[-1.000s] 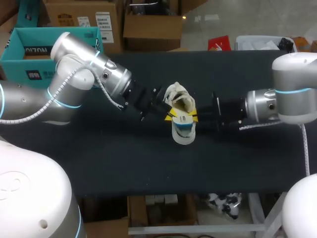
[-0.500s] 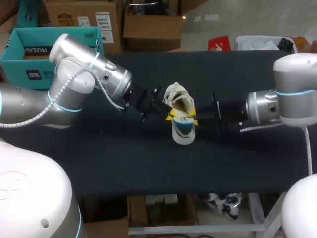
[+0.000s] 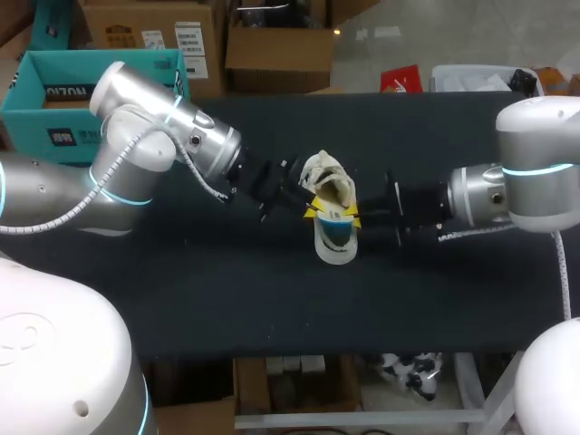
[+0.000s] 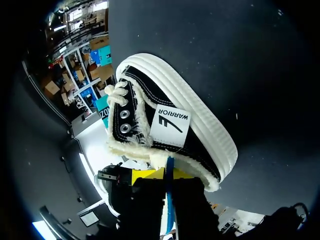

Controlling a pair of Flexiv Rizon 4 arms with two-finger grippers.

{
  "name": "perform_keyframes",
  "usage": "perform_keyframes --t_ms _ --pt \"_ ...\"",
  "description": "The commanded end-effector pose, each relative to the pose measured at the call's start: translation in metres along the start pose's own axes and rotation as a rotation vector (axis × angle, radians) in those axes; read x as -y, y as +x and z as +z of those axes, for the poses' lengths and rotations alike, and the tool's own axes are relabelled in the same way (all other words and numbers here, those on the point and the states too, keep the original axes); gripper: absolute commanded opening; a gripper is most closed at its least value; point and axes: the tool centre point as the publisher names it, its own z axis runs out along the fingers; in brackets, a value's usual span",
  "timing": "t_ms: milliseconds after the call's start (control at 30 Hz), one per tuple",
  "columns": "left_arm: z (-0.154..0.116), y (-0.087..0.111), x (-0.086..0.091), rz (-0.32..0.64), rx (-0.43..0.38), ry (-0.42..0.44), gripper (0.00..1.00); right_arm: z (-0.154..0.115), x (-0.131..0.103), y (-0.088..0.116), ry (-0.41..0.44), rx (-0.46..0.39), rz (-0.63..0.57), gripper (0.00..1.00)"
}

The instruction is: Open the shoe tongue, take the insole out of the shoe, put the insole back into the shoe, and pack the shoe into the shoebox

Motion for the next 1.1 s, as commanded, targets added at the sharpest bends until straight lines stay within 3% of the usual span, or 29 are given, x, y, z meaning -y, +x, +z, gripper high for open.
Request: perform_keyframes --t_ms 33,300,433,467,500,567,700,867,933,1033,1100 --pt "0.007 -0.008 -0.014 -0.026 -0.001 0.006 0.0 0.008 -0.015 0.001 0.025 -0.004 -0.001 0.0" --pt "0.011 -0.012 -0.034 -0.092 -0.009 -0.002 0.0 0.012 -0.026 0.003 0.014 0.015 0.009 0.0" --pt "0.009 -0.011 -0.035 -0.098 -0.01 0.002 0.0 0.011 -0.028 0.002 0.003 0.02 0.016 0.0" --pt "0.008 -0.009 -0.032 -0.093 -0.011 0.006 0.04 0.011 -0.028 0.002 0.002 0.019 0.016 0.0" --pt "0.007 -0.007 -0.028 -0.082 -0.011 0.01 0.18 0.009 -0.027 0.002 -0.001 0.019 0.015 0.0" --pt "0.005 -0.003 -0.021 -0.058 -0.013 0.017 0.36 0.007 -0.026 0.002 -0.005 0.017 0.014 0.0" --pt "0.005 0.004 -0.006 -0.01 -0.016 0.013 0.44 0.005 -0.024 0.0 -0.014 0.011 0.015 0.0" --pt "0.007 0.012 0.012 0.046 -0.002 0.013 0.37 0.004 -0.025 -0.002 -0.017 0.006 0.022 0.0" --pt "0.007 0.014 0.018 0.064 0.0 0.018 0.26 0.004 -0.025 -0.002 -0.017 0.005 0.023 0.0" --pt "0.007 0.015 0.021 0.075 0.004 0.013 0.0 0.005 -0.025 -0.003 -0.018 0.004 0.024 0.0" --pt "0.008 0.014 0.021 0.077 0.004 0.011 0.0 0.006 -0.025 -0.003 -0.016 0.004 0.025 0.0"
